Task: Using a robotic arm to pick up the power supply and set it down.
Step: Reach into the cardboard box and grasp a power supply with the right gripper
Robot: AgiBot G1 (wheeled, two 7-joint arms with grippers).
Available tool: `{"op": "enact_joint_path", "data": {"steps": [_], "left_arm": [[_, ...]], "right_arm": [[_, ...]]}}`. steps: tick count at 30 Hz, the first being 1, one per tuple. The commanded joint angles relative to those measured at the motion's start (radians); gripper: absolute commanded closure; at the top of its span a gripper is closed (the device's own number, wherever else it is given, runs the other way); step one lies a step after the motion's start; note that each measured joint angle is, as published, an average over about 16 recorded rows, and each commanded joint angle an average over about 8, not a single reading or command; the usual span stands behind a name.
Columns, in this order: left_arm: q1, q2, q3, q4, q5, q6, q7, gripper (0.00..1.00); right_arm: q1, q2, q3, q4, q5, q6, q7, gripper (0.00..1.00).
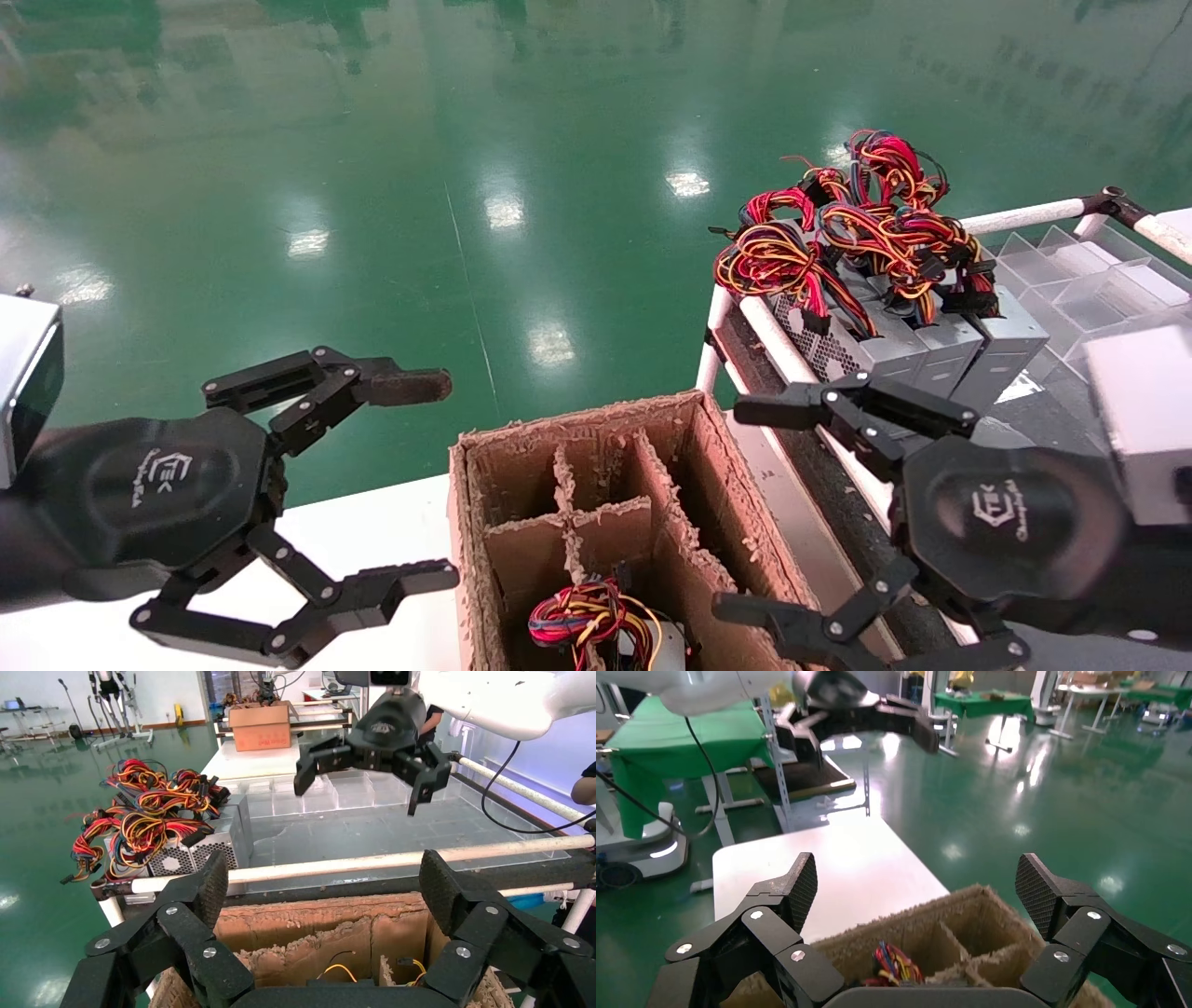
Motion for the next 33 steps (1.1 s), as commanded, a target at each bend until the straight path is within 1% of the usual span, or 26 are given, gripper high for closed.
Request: {"op": "enact_joint_path", "data": {"steps": [1, 6, 10, 13, 17, 18, 25, 26, 33], "left_arm": [[0.0, 0.0, 0.0, 0.0, 0.0, 0.0, 0.0, 0.0], [0.0, 0.0, 0.0, 0.0, 0.0, 0.0, 0.0, 0.0], [0.0, 0.0, 0.0, 0.0, 0.0, 0.0, 0.0, 0.0], [0.0, 0.0, 0.0, 0.0, 0.0, 0.0, 0.0, 0.0], [0.0, 0.0, 0.0, 0.0, 0.0, 0.0, 0.0, 0.0], [0.0, 0.0, 0.0, 0.0, 0.0, 0.0, 0.0, 0.0], [0.0, 0.0, 0.0, 0.0, 0.0, 0.0, 0.0, 0.0], [0.0, 0.0, 0.0, 0.0, 0.0, 0.0, 0.0, 0.0], [0.0, 0.0, 0.0, 0.0, 0.0, 0.0, 0.0, 0.0]], "right_arm": [[-0.002, 0.001, -0.003, -0.005, -0.009, 0.003, -0.001, 0.0], [0.037, -0.015, -0.063, -0.01, -0.093, -0.023, 0.048, 0.0], [0.08, -0.05, -0.118, -0.03, -0.162, -0.053, 0.071, 0.0], [0.112, -0.088, -0.156, -0.06, -0.215, -0.065, 0.055, 0.0], [0.155, -0.148, -0.202, -0.12, -0.283, -0.069, 0.002, 0.01], [0.165, -0.163, -0.213, -0.137, -0.3, -0.069, -0.014, 0.08], [0.22, -0.249, -0.272, -0.256, -0.354, -0.075, -0.118, 0.95], [0.225, -0.259, -0.279, -0.27, -0.356, -0.076, -0.132, 1.0], [0.249, -0.318, -0.321, -0.343, -0.364, -0.075, -0.214, 1.0]]}}
